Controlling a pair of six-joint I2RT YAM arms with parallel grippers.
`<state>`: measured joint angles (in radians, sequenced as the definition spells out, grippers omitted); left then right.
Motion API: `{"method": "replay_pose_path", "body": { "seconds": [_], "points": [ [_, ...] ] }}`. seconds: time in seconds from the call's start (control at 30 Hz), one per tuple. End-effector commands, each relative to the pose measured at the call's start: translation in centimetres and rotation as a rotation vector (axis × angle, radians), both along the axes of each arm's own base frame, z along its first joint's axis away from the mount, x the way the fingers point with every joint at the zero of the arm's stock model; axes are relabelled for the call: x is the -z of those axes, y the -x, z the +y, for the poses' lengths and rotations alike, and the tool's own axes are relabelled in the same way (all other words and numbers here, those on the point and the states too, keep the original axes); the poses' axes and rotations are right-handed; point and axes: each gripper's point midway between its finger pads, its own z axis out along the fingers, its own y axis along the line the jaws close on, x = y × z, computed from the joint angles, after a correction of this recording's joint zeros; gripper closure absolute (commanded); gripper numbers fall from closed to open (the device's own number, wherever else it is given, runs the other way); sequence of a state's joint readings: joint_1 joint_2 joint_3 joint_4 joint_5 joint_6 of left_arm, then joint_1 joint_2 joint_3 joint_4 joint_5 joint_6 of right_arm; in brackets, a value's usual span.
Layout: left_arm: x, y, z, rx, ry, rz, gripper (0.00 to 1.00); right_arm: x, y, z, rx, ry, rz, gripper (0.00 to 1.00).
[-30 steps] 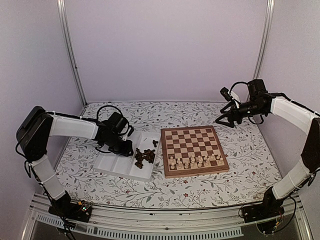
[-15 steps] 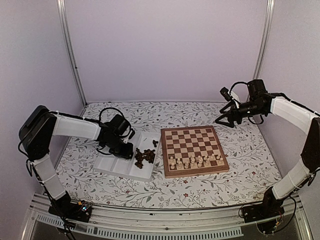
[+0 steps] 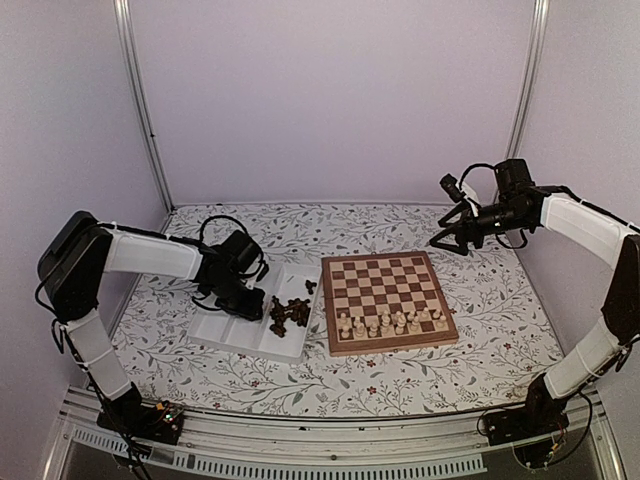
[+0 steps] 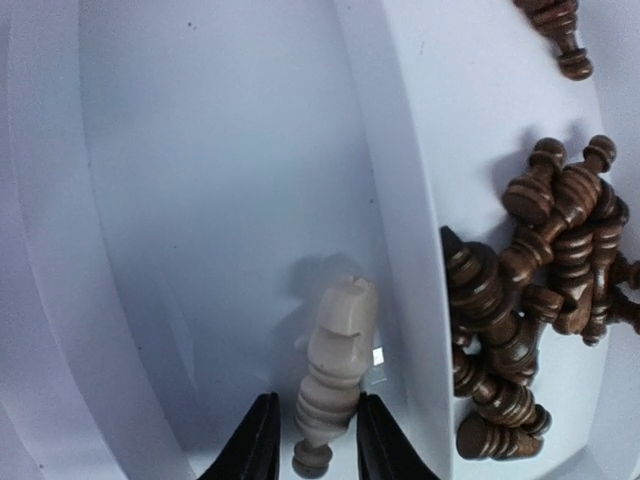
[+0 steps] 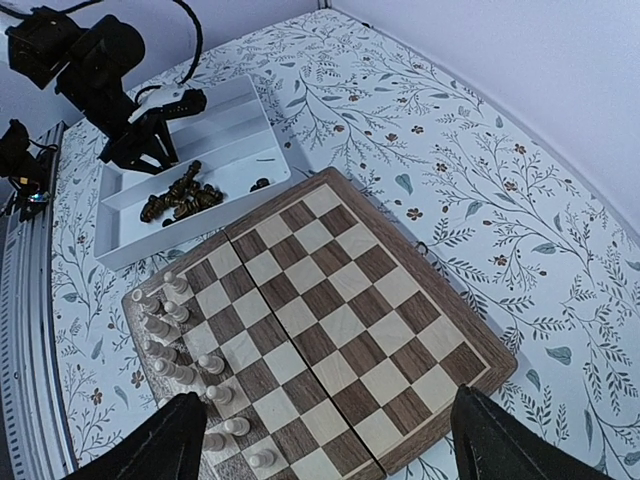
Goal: Set up the chess pieces on the board
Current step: Pick up the chess piece from the storage box.
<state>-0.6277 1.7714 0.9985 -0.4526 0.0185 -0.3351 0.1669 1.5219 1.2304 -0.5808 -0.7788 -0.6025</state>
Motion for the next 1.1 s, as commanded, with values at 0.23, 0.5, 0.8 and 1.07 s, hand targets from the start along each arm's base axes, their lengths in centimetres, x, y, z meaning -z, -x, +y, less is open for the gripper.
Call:
{"method": "replay_pose_path", "body": {
  "seconds": [0.23,0.5,0.8,1.07],
  "points": [
    [1.6,3.3,1.2,0.05,-0.076,0.11,0.86,0.1,0.5,0.2,-0.025,-0.027,0.023,0.13],
    [-4.0,1.2,-0.1,0.114,-0.001,-0.084,0.9,-1.8,0.8,2.7,-0.069,-0.044,0.008,0.17],
    [-14.1,1.6,-7.7,0.345,0.313,-0.383,0.91,-3.5,1.8,10.1,-0.218,-0.137,0.176,0.31],
    [-19.0,4.2,-13.7,0.531,0.411,-0.536,0.91,-2.3,4.2,17.7,-0.39,-0.171,0.403,0.32]
  ]
}}
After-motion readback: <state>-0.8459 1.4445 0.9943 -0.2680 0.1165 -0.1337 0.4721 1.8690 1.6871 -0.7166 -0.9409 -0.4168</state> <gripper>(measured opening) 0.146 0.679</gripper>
